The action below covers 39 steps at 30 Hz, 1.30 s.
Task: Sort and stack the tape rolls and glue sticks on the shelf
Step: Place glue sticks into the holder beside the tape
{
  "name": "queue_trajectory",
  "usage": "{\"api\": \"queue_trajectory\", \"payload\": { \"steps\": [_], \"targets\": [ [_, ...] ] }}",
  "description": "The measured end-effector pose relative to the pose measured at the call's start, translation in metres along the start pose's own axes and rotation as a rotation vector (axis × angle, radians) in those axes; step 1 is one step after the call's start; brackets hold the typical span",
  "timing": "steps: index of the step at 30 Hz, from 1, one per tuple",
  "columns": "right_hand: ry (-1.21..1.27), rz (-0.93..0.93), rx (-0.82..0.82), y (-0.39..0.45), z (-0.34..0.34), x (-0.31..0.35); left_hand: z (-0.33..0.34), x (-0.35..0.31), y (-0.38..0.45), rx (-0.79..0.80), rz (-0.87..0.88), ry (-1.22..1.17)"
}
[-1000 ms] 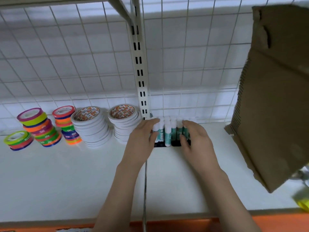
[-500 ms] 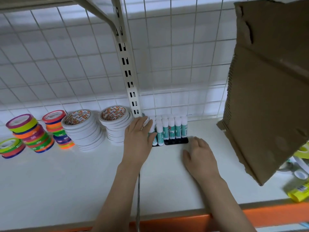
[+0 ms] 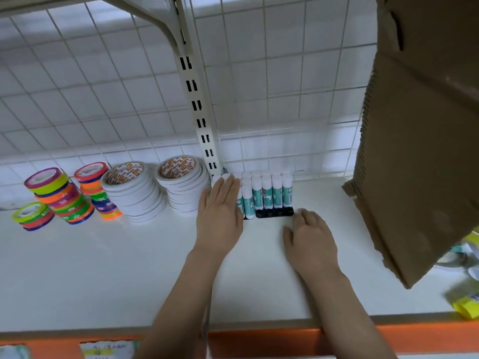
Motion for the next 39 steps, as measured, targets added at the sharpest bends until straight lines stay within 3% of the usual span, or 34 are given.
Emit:
{"api": "queue_trajectory", "payload": {
  "steps": [9,17,22,32,39],
  "targets": [
    [0.015,-0.023,0.012,0.000,0.002,0.000,-0.008,0.000,0.001,0.195,0.054,0.171],
    [0.085,-0.044,-0.051,-0.012,-0.001,0.040,-0.041,0.034,-0.026,0.125,0.050,0.026],
    [0.083,-0.090,-0.068,-0.033,0.023,0.099,-0.035,0.103,-0.092,0.140,-0.119,-0.063],
    [0.148,-0.187,-0.098,-0.094,0.112,0.273,-0.062,0.303,-0.181,0.217,-0.278,-0.078],
    [0.118,-0.215,-0.040,-0.100,0.138,0.331,-0.073,0.357,-0.203,0.213,-0.320,-0.137]
  ]
}}
Point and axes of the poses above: each hand's wrist, its own y-axis towards the middle knuckle, its own z-axis out of the palm, x = y × z, the point moved 8 cm from there along y, towards the middle knuckle, and after that the axes turned 6 degrees about y, right-handed, at the moved point
